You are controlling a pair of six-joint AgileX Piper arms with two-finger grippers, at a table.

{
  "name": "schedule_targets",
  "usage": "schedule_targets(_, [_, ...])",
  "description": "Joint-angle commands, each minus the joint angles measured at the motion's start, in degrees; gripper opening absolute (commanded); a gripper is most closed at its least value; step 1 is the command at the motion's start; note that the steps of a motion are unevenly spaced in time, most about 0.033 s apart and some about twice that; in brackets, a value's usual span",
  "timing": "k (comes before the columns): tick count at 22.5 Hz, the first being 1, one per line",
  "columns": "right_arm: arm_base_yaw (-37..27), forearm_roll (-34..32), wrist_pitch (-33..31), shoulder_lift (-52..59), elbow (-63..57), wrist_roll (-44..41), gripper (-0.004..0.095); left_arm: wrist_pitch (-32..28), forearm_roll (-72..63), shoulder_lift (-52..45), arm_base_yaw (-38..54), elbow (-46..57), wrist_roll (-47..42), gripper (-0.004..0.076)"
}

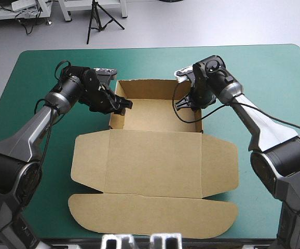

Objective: Fold the box

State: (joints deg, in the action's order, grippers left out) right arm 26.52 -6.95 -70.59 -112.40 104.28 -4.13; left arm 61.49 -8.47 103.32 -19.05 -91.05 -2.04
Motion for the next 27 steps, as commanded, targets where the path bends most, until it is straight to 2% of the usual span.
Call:
schedule_targets(1, [0.01, -1.21, -0.97, 6.48, 1.56, 1.53, 0.034, 2.62, 0.11, -3.15, -0.14, -4.77, 0.02, 0.0481])
schedule_targets(5, [0.01, -0.99, -0.97, 9.6, 1.56, 1.53, 0.0338, 11.53, 2.27, -3.15, -0.14, -12.85, -0.48, 0.0472])
schedule_targets(7, [0.01, -0.99, -0.97, 11.31, 1.56, 1.53, 0.0338, 12.5, 1.52, -3.59, -0.14, -17.65, -0.78, 0.0452])
schedule_targets(9, [0.01, -0.72, -0.97, 12.92, 1.56, 1.43, 0.0338, 12.5, -1.58, -5.02, -0.14, -20.91, -3.84, 0.0393])
schedule_targets(10, [0.01, -0.59, -0.97, 14.15, 1.56, 1.32, 0.0338, 12.5, -3.6, -6.0, -0.26, -22.43, -4.14, 0.0345])
schedule_targets(11, [0.01, -0.49, -0.97, 15.98, 1.56, -0.38, 0.0337, 12.5, -5.54, -8.64, -0.26, -24.37, -2.72, 0.0227])
schedule_targets(12, [0.01, -0.13, -0.97, 16.96, 1.56, -1.06, 0.0338, 12.5, -5.54, -10.31, -0.34, -24.52, -2.15, 0.0147])
schedule_targets(13, [0.01, 1.04, -0.97, 18.43, 1.45, -1.12, 0.0338, 12.5, -5.41, -14.1, -0.34, -24.15, 1.52, -0.0013])
schedule_targets(18, [-0.1, 1.78, -0.97, 16.8, 1.35, -3.64, 0.0337, 12.5, -2.26, -28.62, -0.34, -15.65, 4.64, -0.0009])
schedule_targets(23, [-1.37, 2.46, -0.97, 9.01, 1.35, -4.56, 0.0337, 12.0, 7.07, -48.61, -0.34, 6.74, 4.64, -0.0009])
schedule_targets(27, [-5.12, 8.59, -0.97, 4.82, 1.35, -4.56, 0.0338, 8.94, 8.47, -63.86, -0.34, 20.81, 4.64, -0.0009])
